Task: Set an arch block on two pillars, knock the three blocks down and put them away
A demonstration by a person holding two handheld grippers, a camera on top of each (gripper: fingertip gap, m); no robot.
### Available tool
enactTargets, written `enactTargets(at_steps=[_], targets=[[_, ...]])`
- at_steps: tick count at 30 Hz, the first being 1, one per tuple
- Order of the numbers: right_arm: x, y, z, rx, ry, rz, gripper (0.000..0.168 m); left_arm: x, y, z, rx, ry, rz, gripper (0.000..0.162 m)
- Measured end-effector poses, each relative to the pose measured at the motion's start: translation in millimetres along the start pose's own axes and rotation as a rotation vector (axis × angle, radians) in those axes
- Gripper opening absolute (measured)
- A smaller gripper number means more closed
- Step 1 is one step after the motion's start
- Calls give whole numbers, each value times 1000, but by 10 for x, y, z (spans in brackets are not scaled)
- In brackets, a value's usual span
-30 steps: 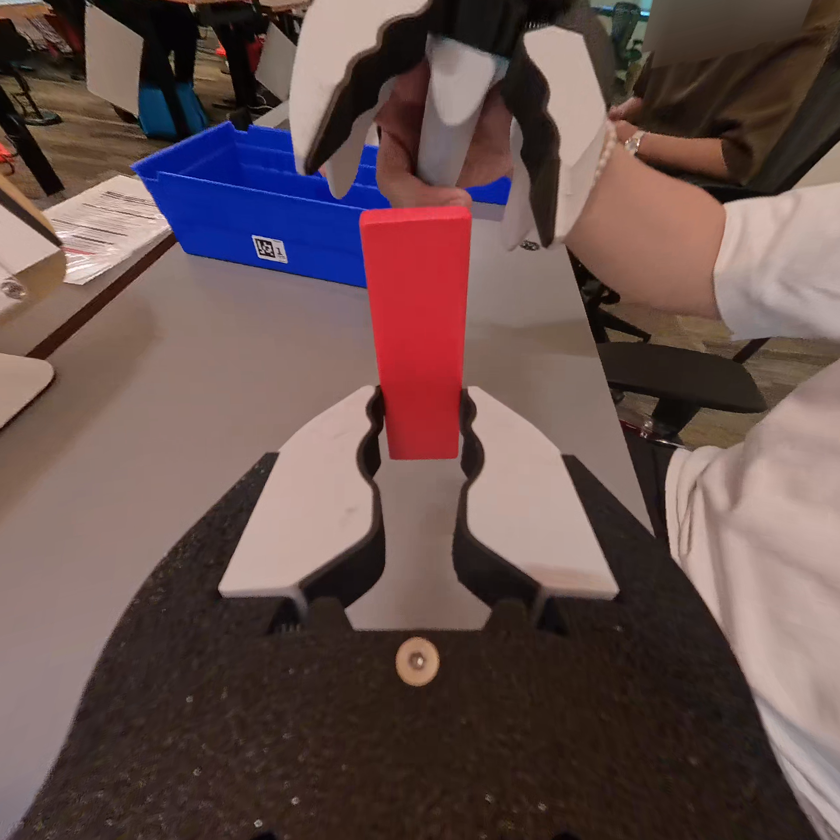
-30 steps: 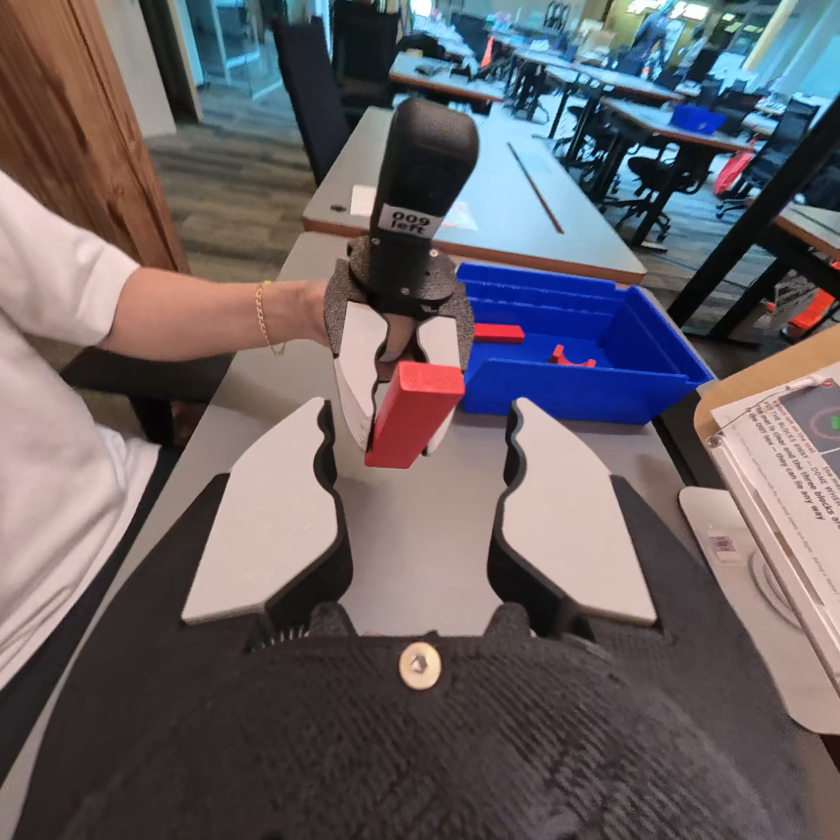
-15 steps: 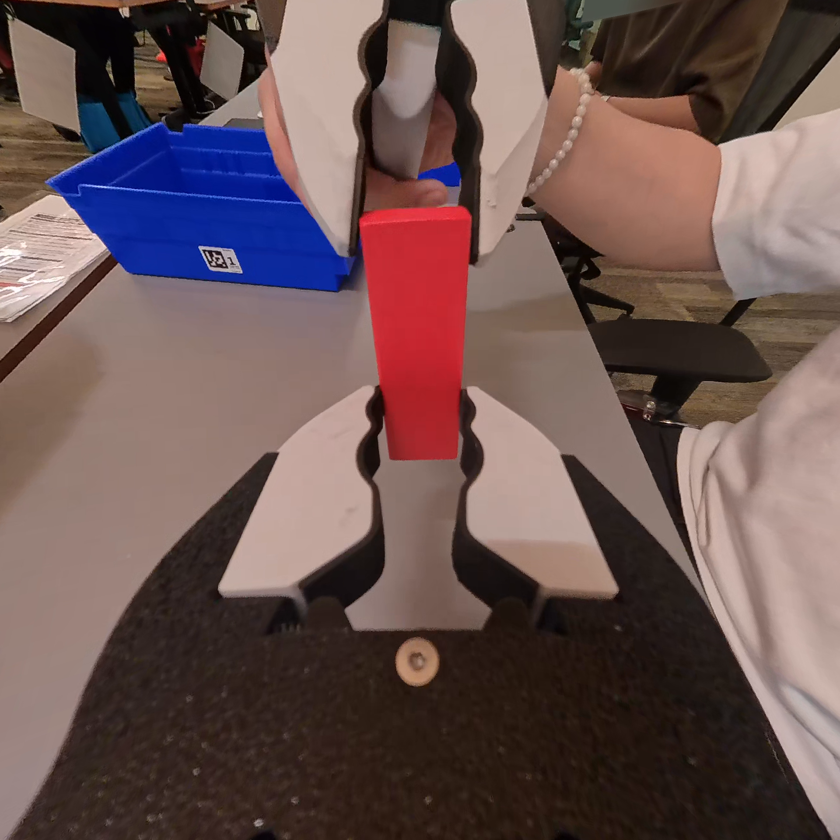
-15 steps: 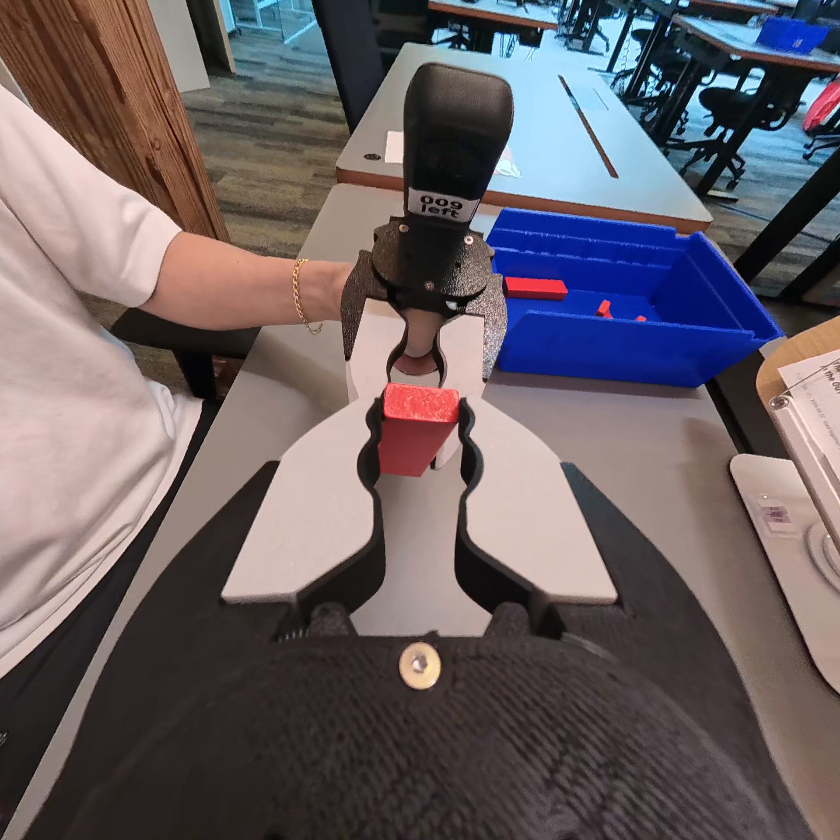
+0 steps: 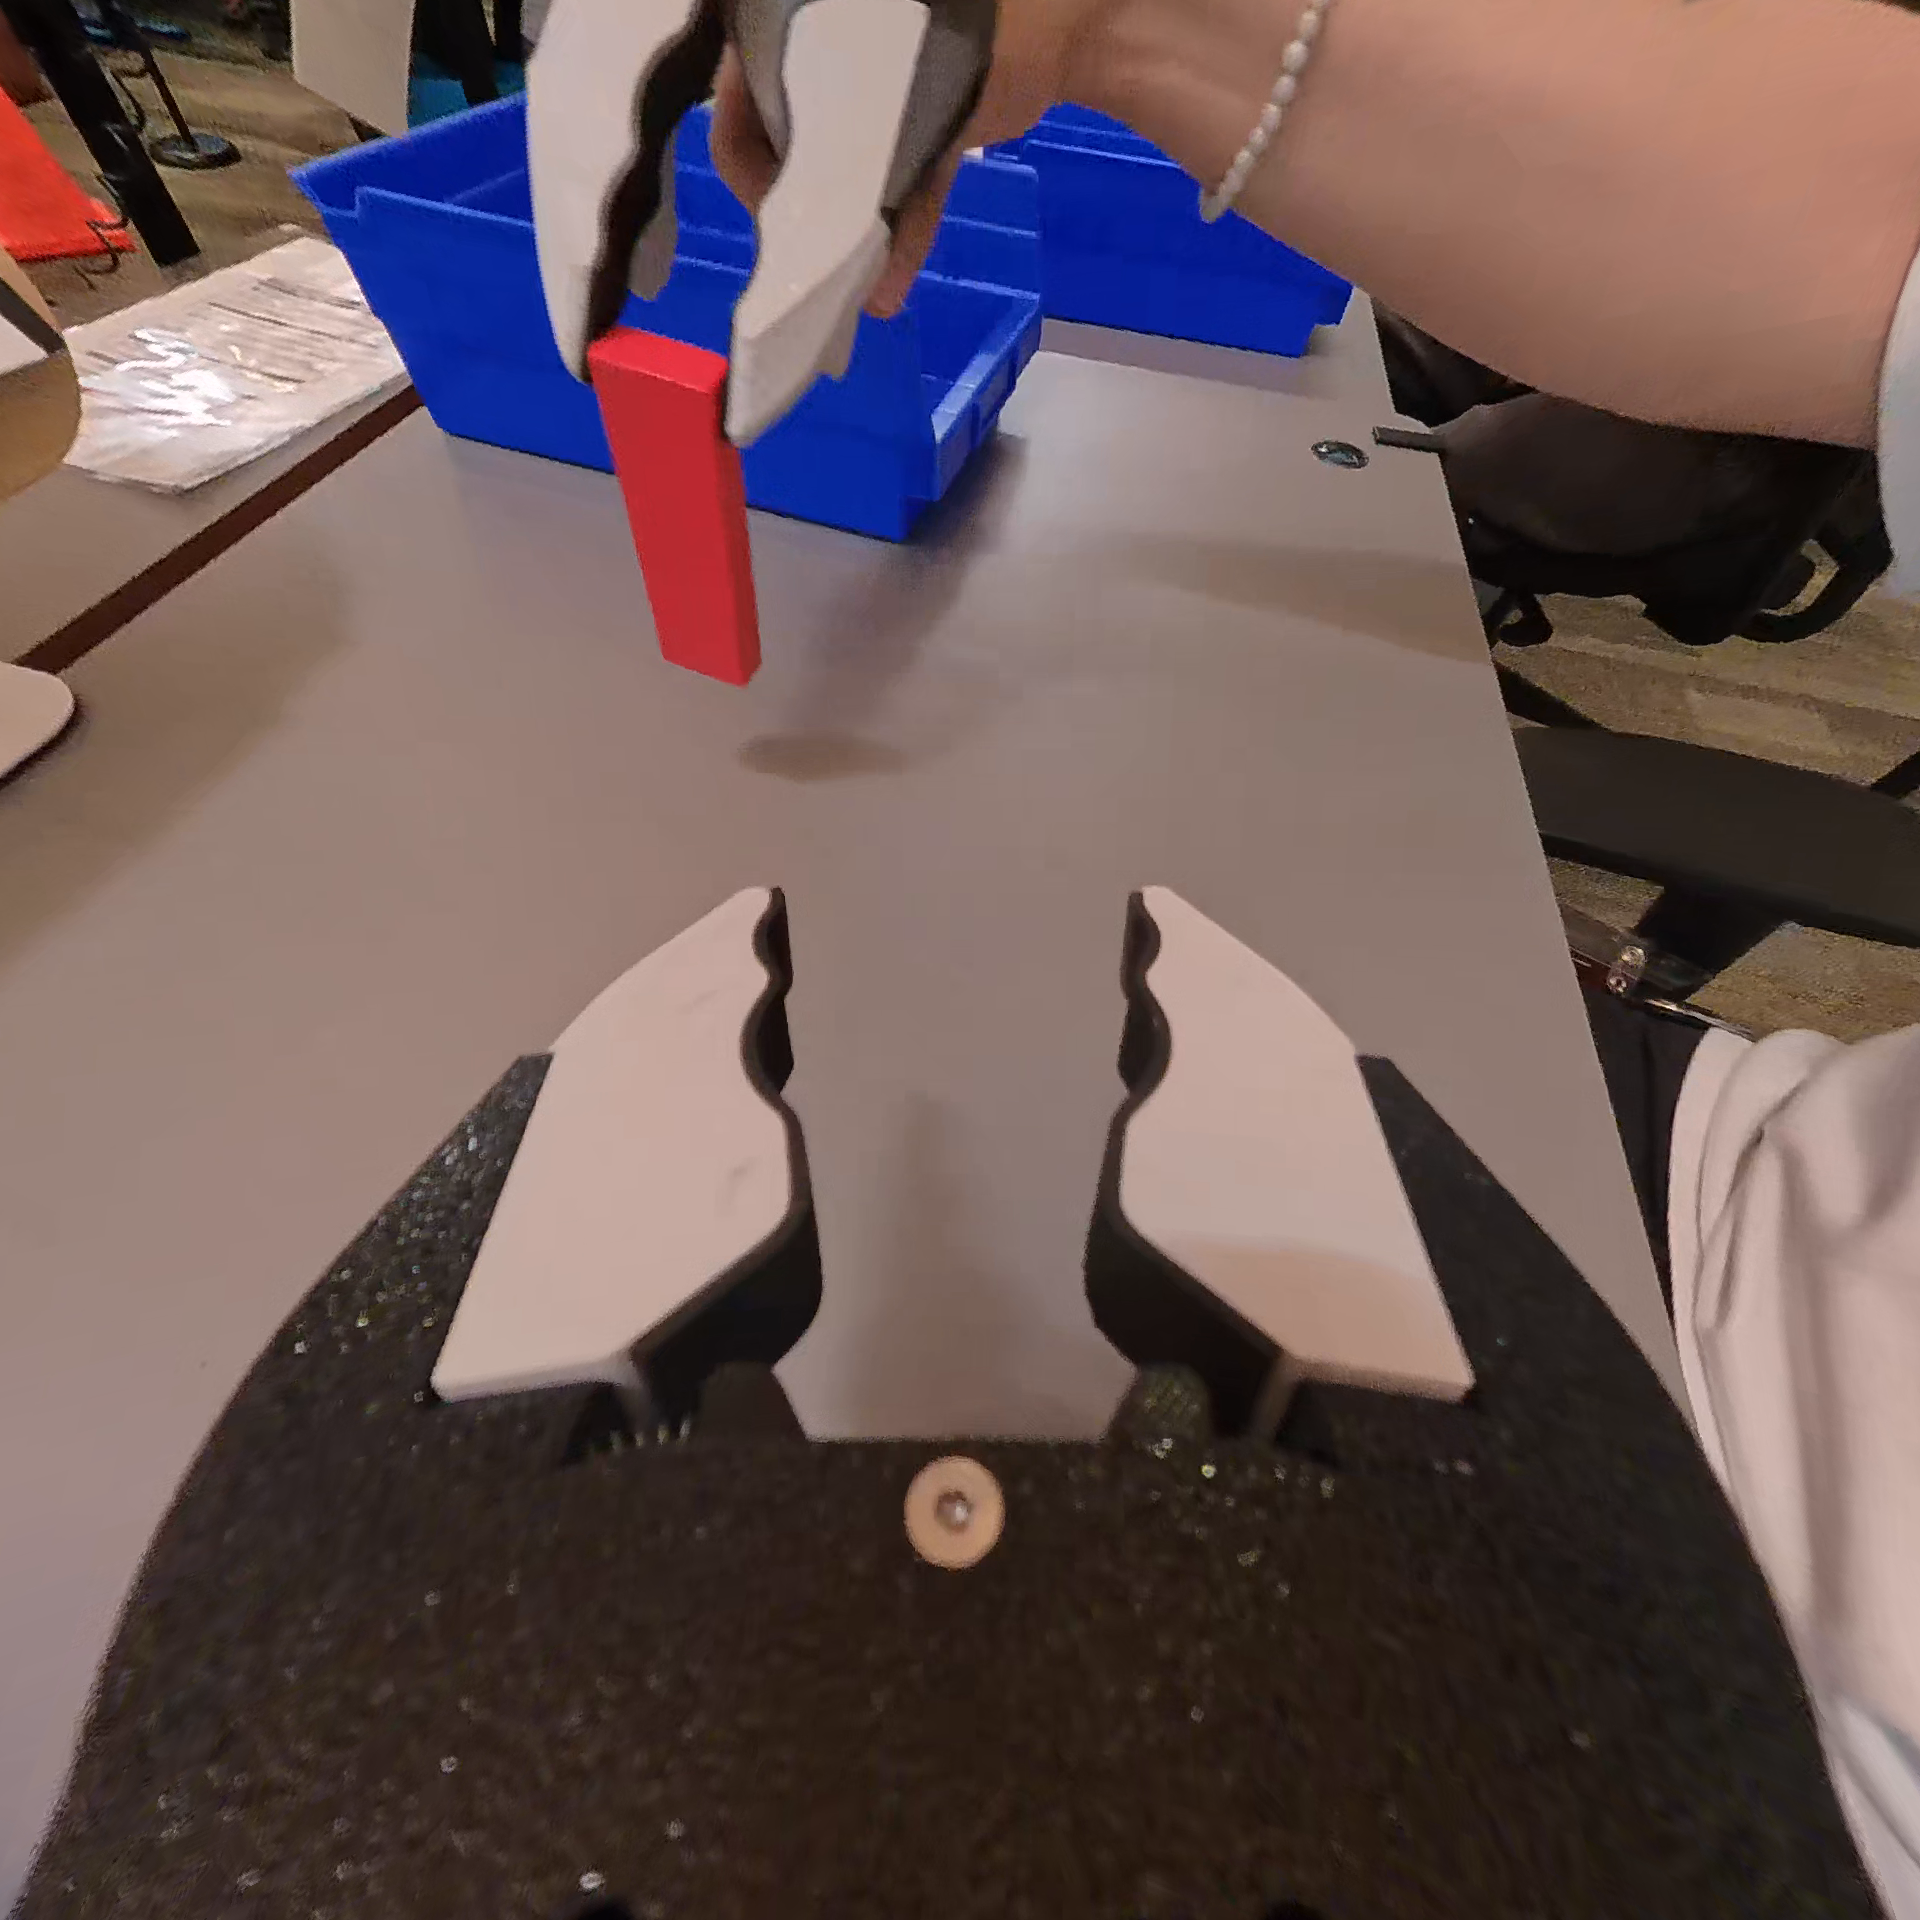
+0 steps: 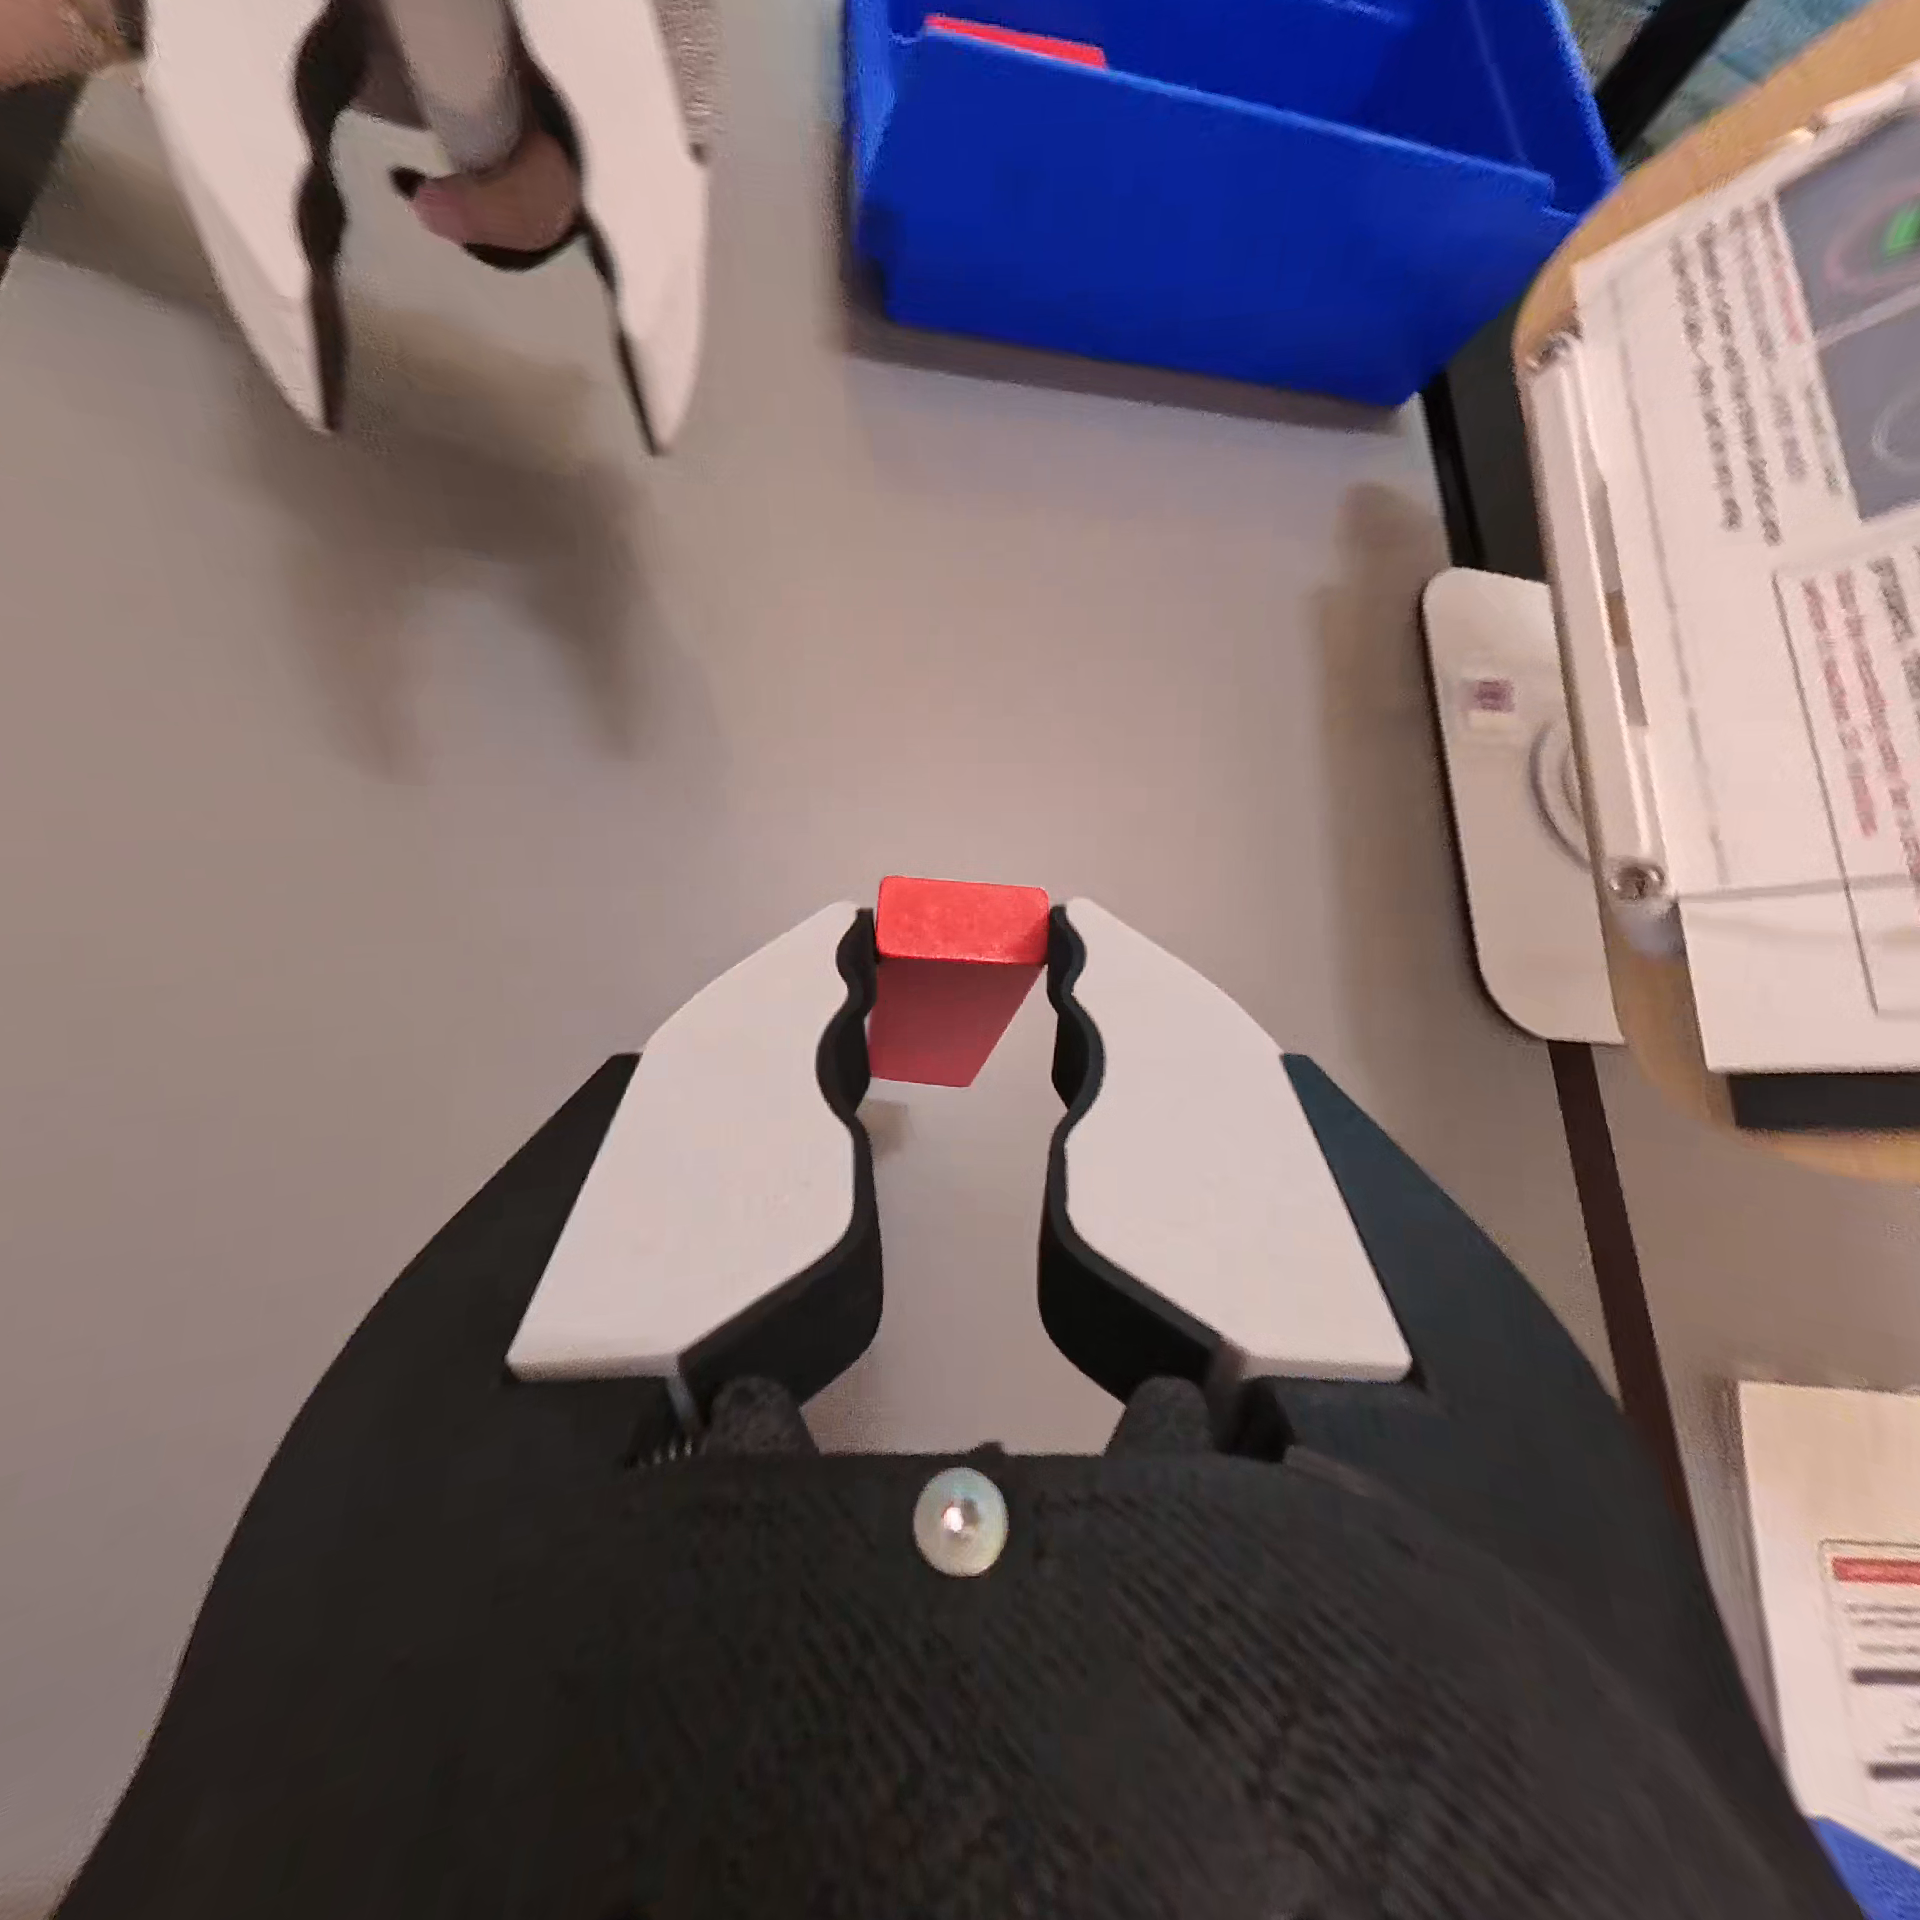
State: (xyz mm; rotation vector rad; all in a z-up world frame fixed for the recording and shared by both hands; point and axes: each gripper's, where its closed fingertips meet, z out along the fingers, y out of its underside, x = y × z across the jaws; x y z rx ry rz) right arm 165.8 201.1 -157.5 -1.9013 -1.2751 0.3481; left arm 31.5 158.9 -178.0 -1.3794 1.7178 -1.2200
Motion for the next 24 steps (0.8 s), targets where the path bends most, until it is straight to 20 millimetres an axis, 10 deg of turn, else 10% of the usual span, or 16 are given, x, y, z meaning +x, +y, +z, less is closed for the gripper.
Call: enactTargets(at_steps=[7, 24], targets=[[270, 320, 55, 104, 49, 109, 32, 75, 120, 75, 9, 33, -40, 59], [136, 412, 311, 83, -71, 72, 32, 103, 184, 184, -8, 60, -52, 58]])
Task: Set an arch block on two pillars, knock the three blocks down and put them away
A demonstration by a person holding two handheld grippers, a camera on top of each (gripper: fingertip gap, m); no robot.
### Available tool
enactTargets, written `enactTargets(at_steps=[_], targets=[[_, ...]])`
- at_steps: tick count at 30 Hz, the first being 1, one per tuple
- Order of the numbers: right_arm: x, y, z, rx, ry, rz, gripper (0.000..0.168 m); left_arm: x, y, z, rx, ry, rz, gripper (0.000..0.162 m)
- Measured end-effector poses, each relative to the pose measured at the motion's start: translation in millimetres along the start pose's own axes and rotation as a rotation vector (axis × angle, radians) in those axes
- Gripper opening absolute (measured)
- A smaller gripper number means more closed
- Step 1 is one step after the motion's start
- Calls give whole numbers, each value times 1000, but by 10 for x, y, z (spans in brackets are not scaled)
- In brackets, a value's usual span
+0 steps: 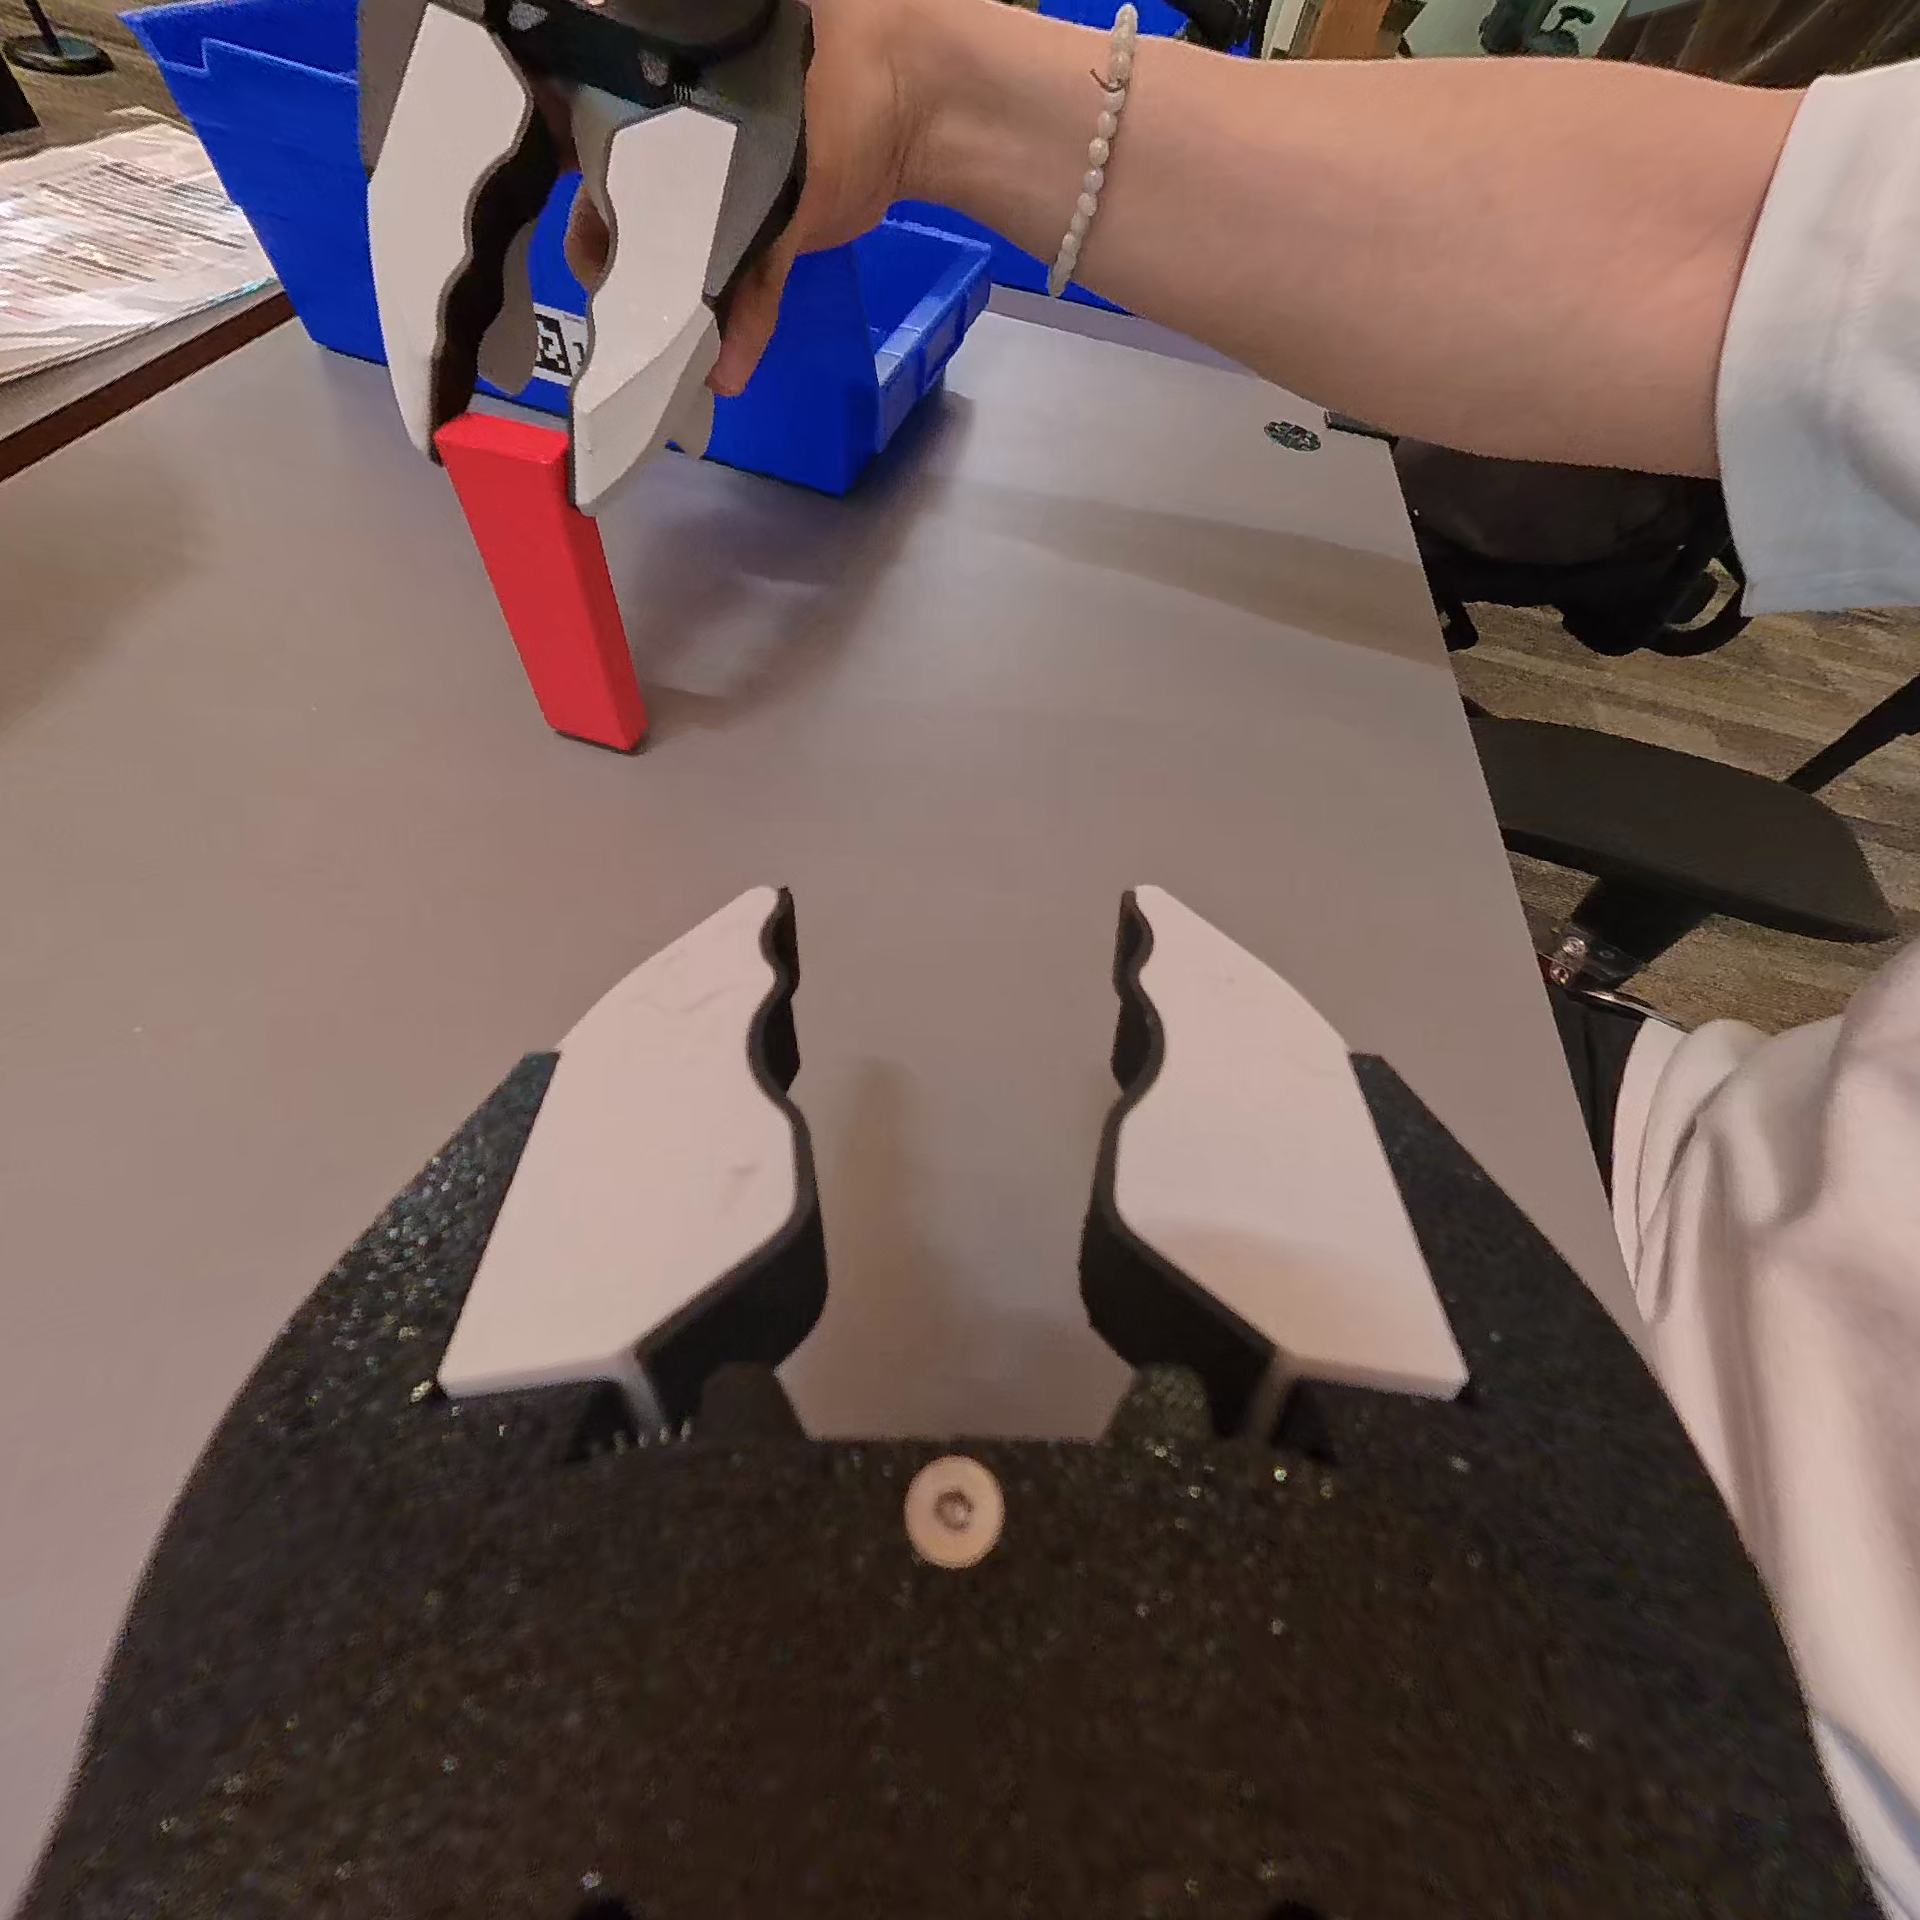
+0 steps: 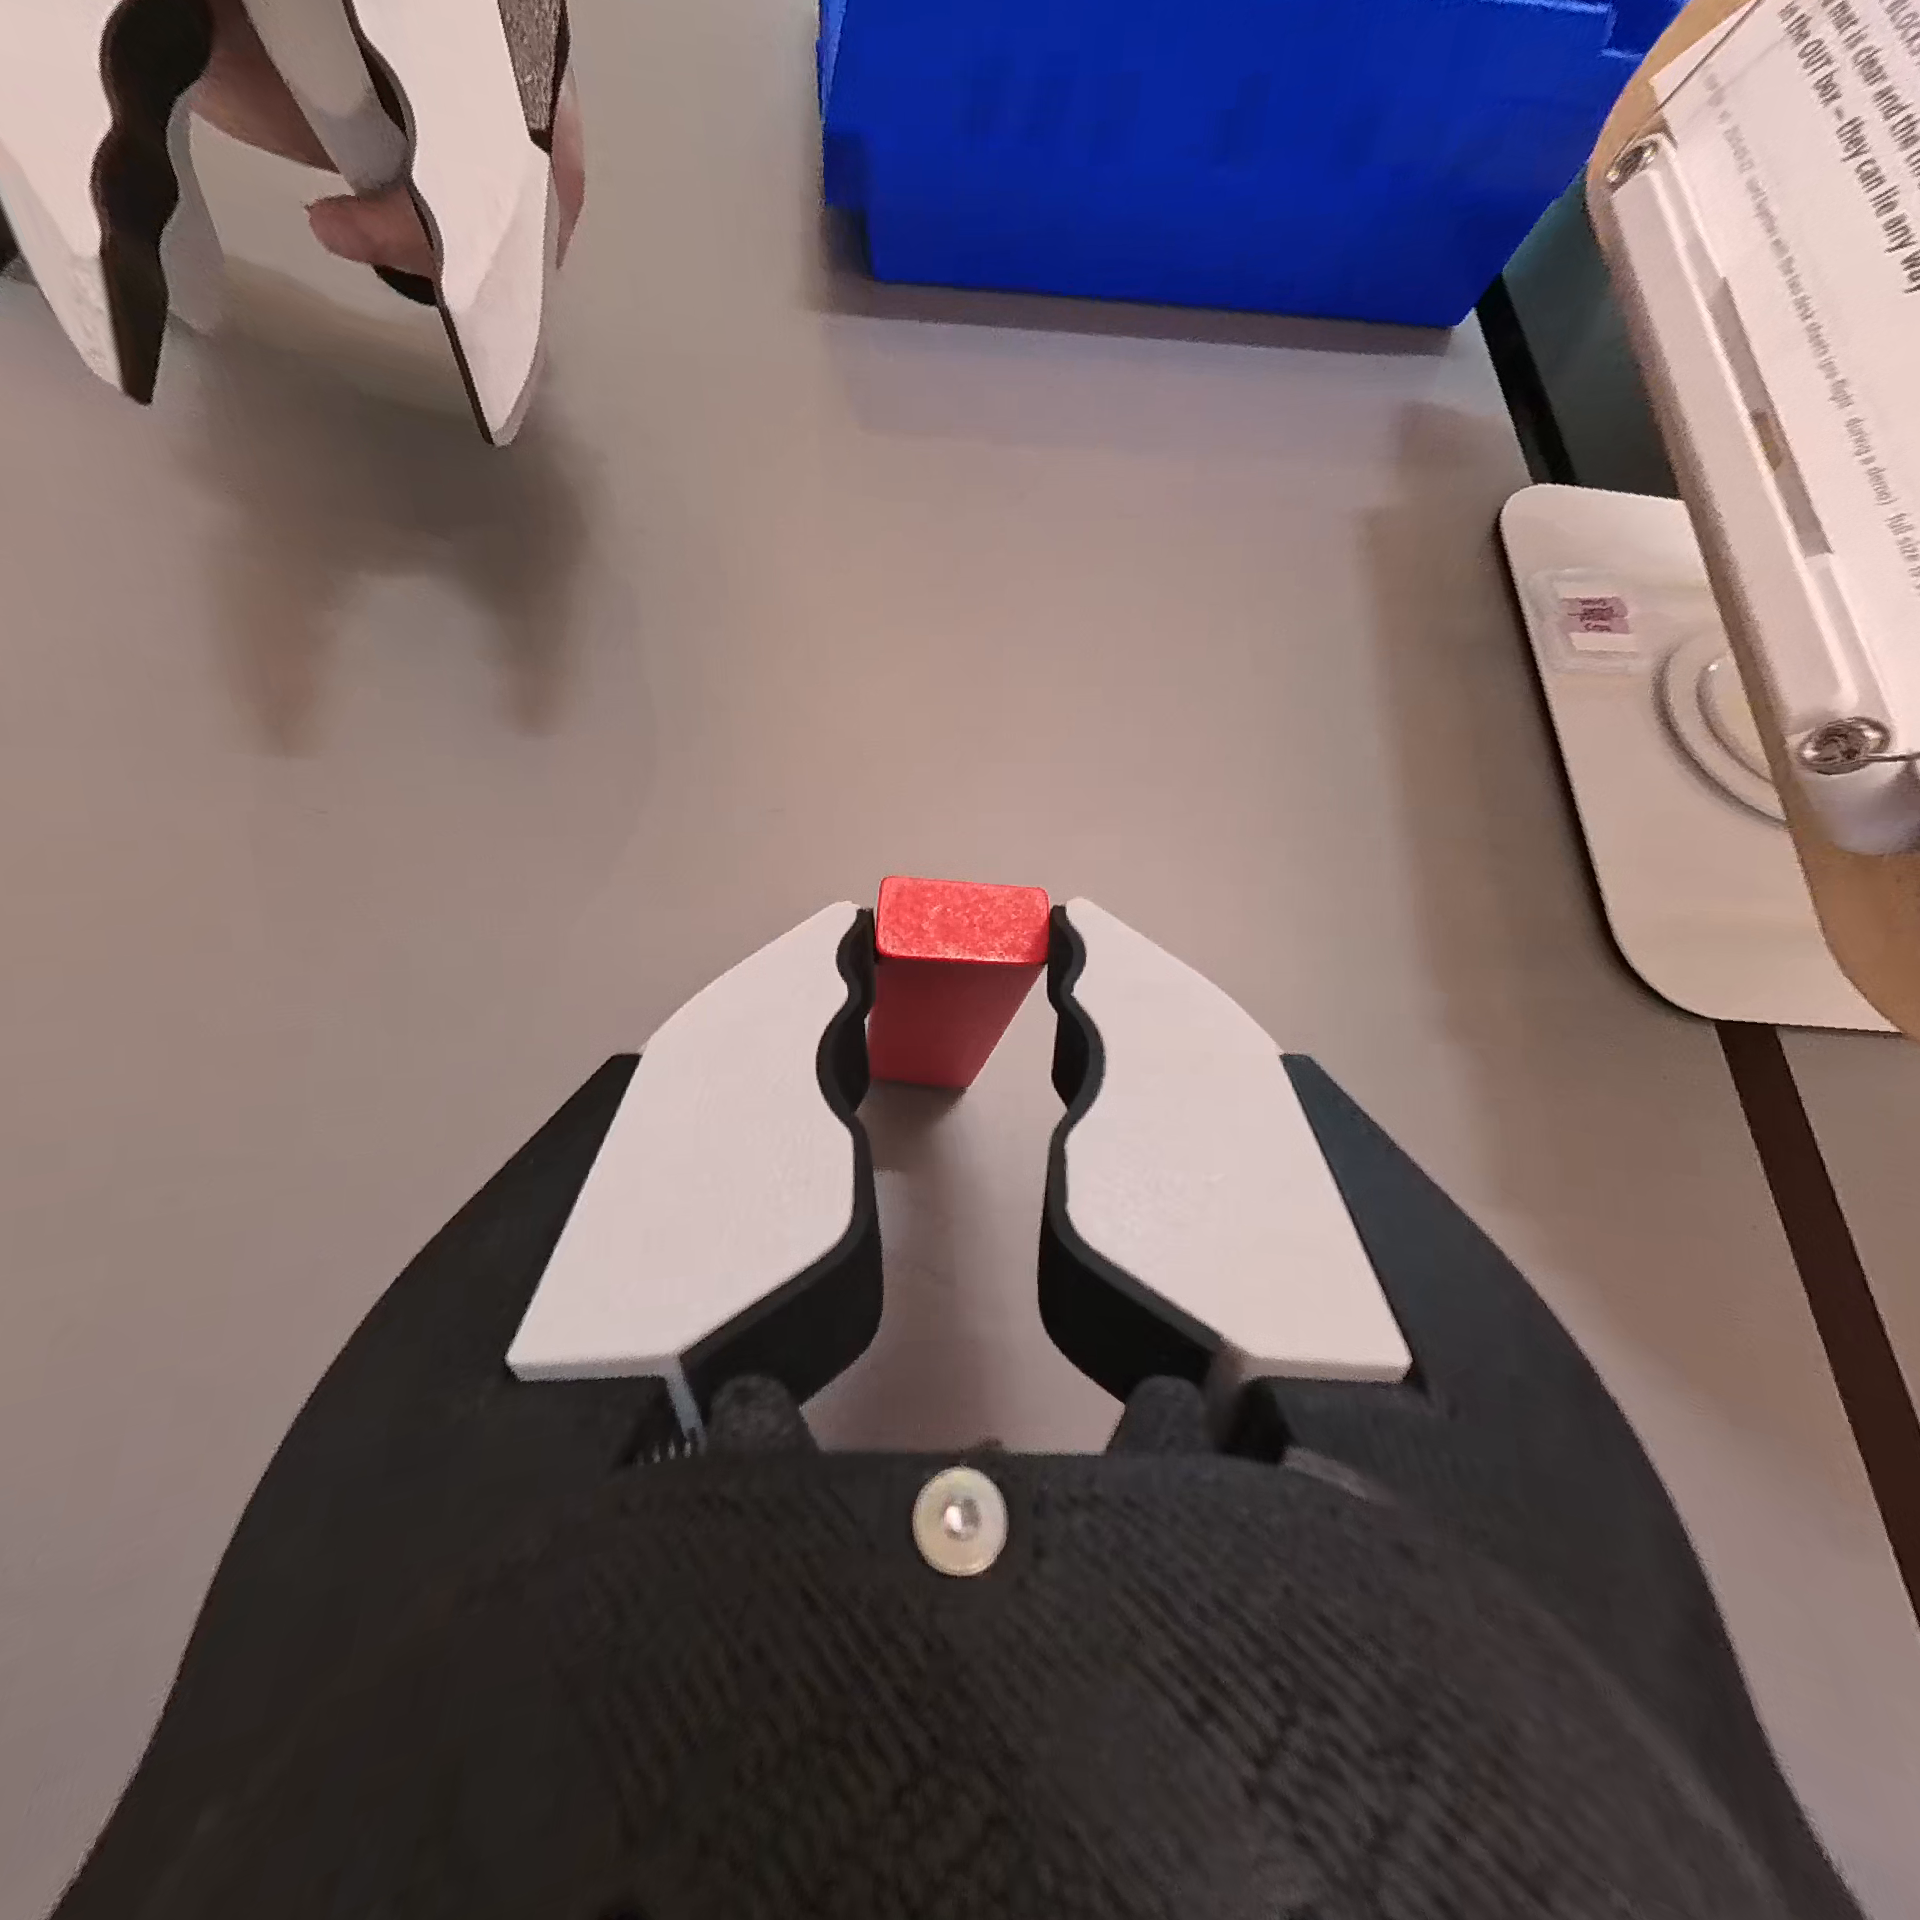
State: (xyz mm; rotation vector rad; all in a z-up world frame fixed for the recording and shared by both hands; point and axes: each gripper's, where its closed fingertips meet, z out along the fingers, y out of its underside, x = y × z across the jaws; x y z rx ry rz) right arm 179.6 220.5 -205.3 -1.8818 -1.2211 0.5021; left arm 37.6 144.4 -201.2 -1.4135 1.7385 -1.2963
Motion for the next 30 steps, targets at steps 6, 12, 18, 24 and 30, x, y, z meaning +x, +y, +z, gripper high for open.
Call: enactTargets(at_steps=[6, 12, 18, 24, 30], targets=[[-12, 12, 29, 18, -11, 11, 32, 7, 20, 10, -8, 4, 0, 58], [22, 17, 23, 17, 5, 15, 32, 6, 33, 0, -9, 3, -4, 57], [11, -61, -12, 36, -6, 12, 47, 13, 16, -32, -4, 1, -3, 58], [-25, -295, -185, 112, 31, 30, 61, 2, -149, -255, 41, -22, 5, 59], [-194, -457, -380, 124, 298, 19, 67, -597, -135, -1184, -141, -363, -182, 59]])
